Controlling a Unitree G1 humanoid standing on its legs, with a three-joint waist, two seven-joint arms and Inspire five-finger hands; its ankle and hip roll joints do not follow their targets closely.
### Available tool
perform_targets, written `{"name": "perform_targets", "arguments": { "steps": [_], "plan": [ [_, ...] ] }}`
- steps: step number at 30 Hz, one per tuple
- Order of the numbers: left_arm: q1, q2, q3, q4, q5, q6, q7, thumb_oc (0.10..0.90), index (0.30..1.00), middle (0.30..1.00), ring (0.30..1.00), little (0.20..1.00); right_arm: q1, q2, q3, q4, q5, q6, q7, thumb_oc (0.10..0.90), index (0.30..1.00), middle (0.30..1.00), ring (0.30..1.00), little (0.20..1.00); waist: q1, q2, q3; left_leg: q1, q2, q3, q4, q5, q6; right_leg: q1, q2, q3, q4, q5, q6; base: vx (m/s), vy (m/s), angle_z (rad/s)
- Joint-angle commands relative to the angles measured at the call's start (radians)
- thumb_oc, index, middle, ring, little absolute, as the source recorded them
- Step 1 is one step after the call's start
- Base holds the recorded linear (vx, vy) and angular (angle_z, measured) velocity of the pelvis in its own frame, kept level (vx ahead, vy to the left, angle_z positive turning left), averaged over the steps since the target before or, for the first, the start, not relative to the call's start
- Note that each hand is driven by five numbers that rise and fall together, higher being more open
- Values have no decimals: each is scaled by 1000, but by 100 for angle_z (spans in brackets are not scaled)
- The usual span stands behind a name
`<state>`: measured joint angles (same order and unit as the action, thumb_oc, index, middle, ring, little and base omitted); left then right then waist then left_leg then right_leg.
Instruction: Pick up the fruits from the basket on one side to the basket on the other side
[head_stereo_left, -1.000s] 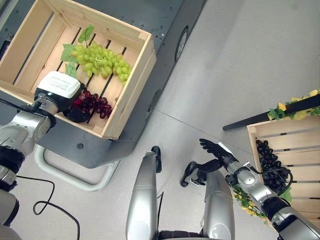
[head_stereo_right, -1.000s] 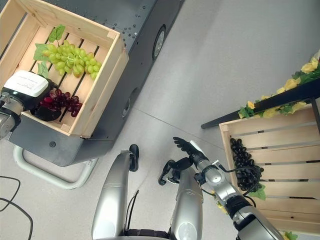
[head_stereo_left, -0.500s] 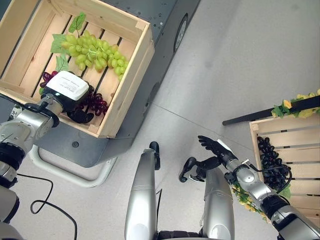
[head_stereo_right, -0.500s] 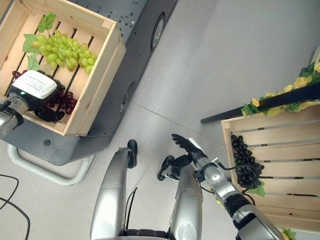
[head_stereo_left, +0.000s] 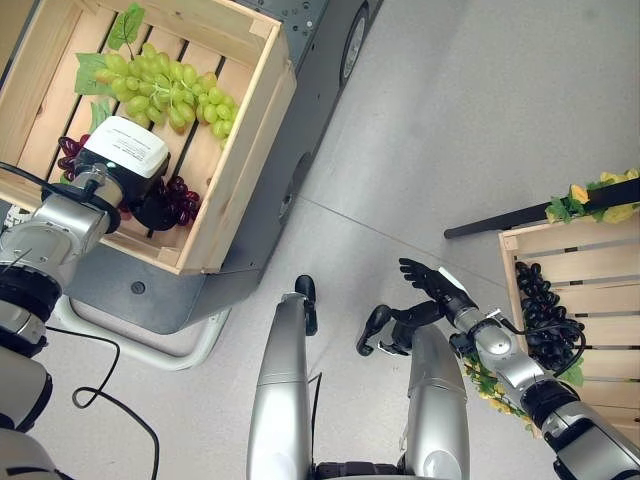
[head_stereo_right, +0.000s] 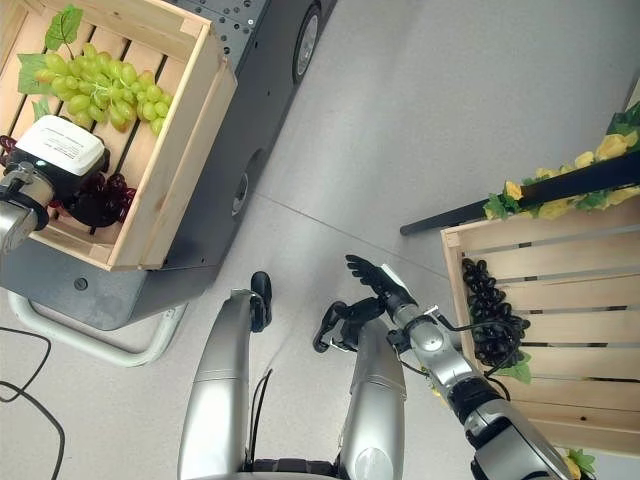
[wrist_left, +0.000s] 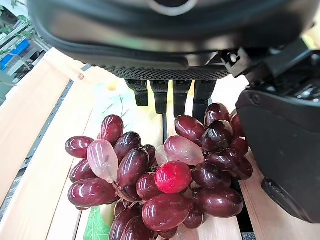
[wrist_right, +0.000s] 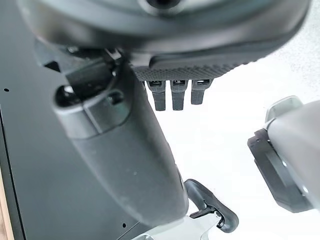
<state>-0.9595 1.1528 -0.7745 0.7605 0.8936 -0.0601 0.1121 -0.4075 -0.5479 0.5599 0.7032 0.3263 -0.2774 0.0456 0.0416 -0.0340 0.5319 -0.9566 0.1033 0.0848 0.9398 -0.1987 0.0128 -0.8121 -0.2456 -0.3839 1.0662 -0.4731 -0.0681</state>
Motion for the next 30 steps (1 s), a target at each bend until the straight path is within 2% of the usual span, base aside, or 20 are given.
{"name": "perform_targets", "arguments": {
  "steps": [1,2,3,4,5,16,21,23,26,28,29,30],
  "plan": [
    [39,35,-6,143,127,196,-65,800,900,900,900,900,37,-48,-56,-47,50,-91,-5,800,900,900,900,900,26,-32,-12,68,-9,65,-26,-118,39,-10,10,21,-54,102,46,0,0,0],
    [37,34,-6,144,129,197,-66,800,900,900,900,900,37,-48,-56,-48,51,-91,-5,800,900,900,900,900,27,-32,-12,68,-9,65,-27,-118,39,-10,10,20,-54,102,46,0,0,0],
    [32,31,-6,150,133,195,-64,662,693,693,693,693,37,-46,-56,-52,54,-91,-9,800,900,900,900,900,26,-34,-12,65,-10,63,-26,-117,38,-14,11,20,-51,103,47,0,0,0],
    [28,26,-5,157,141,186,-64,483,425,425,425,425,37,-43,-58,-53,55,-93,-10,800,900,900,900,900,26,-35,-12,63,-10,62,-25,-118,38,-17,11,20,-48,103,48,0,0,0],
    [28,21,-5,163,145,178,-62,400,300,300,300,300,38,-40,-59,-55,56,-92,-11,800,900,900,900,900,26,-37,-12,65,-11,62,-27,-118,37,-15,11,19,-48,102,48,0,0,0],
    [48,-14,-5,227,134,95,41,400,300,300,300,300,15,-30,-58,-78,66,-97,-38,800,900,900,900,900,15,-27,-12,126,-12,79,-69,-109,28,35,16,27,-75,106,57,0,0,0],
    [64,-5,9,230,116,48,137,400,300,300,300,300,23,-32,-61,-93,63,-88,-43,800,900,900,900,900,9,-15,-12,170,-10,91,-90,-106,27,65,11,37,-87,105,59,0,0,0],
    [74,1,23,224,37,31,239,400,300,300,300,300,30,-32,-64,-92,64,-89,-36,800,900,900,900,900,9,-9,-12,196,-10,95,-102,-102,26,84,9,42,-95,107,61,0,0,0],
    [85,2,41,222,-62,42,285,400,300,300,300,300,36,-31,-65,-91,64,-91,-34,800,900,900,900,900,10,-5,-12,223,-12,97,-116,-100,24,106,9,45,-107,109,63,-3,-8,-4],
    [119,5,92,213,-269,25,371,400,300,300,300,300,51,-23,-71,-90,60,-99,-38,800,900,900,900,900,14,6,-12,272,-17,101,-141,-98,25,148,7,50,-128,116,68,0,0,0],
    [125,5,101,213,-280,24,374,400,300,300,300,300,53,-21,-72,-90,59,-99,-38,800,900,900,900,900,14,7,-12,280,-19,102,-145,-97,25,154,7,50,-131,118,69,0,0,0],
    [139,3,123,215,-355,13,402,400,300,300,300,300,59,-18,-74,-90,56,-103,-40,800,900,900,900,900,15,11,-12,300,-22,102,-156,-95,25,171,7,52,-138,122,71,30,-16,-3]
  ]
}}
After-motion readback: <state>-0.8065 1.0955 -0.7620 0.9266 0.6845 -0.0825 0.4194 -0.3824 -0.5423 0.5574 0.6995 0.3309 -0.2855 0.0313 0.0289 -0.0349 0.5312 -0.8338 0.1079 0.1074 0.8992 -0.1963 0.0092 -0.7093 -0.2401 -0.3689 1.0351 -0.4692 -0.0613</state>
